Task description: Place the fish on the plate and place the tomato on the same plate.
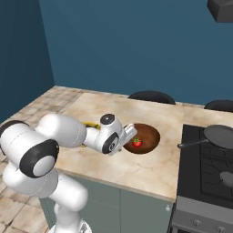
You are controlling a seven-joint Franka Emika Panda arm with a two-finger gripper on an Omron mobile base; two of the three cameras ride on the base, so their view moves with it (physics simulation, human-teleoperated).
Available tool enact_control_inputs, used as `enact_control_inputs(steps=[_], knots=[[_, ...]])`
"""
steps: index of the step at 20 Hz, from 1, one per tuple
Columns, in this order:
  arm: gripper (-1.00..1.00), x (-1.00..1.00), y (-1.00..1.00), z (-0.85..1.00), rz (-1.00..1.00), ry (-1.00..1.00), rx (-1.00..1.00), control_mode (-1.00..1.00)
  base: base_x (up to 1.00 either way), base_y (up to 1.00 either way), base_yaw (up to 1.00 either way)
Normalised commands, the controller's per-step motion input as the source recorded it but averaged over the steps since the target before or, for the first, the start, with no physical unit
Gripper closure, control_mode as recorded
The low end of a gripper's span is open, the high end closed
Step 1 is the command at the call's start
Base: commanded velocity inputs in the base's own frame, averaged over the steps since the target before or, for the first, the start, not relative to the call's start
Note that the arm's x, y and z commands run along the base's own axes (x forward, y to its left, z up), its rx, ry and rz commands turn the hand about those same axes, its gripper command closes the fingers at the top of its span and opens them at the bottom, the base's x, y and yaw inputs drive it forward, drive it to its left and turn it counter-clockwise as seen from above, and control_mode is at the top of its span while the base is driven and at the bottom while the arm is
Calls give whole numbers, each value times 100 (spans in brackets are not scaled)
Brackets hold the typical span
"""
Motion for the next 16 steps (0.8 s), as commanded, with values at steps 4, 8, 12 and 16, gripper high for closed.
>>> enact_control_inputs(steps=[4,8,12,16], knots=[[100,0,0,-10,0,0,0,-100,0,0,0],[100,0,-3,-12,0,0,0,-100,0,0,0],[100,0,-3,-4,-1,0,-1,-100,0,0,0],[100,1,0,0,-11,6,-10,-100,0,0,0]])
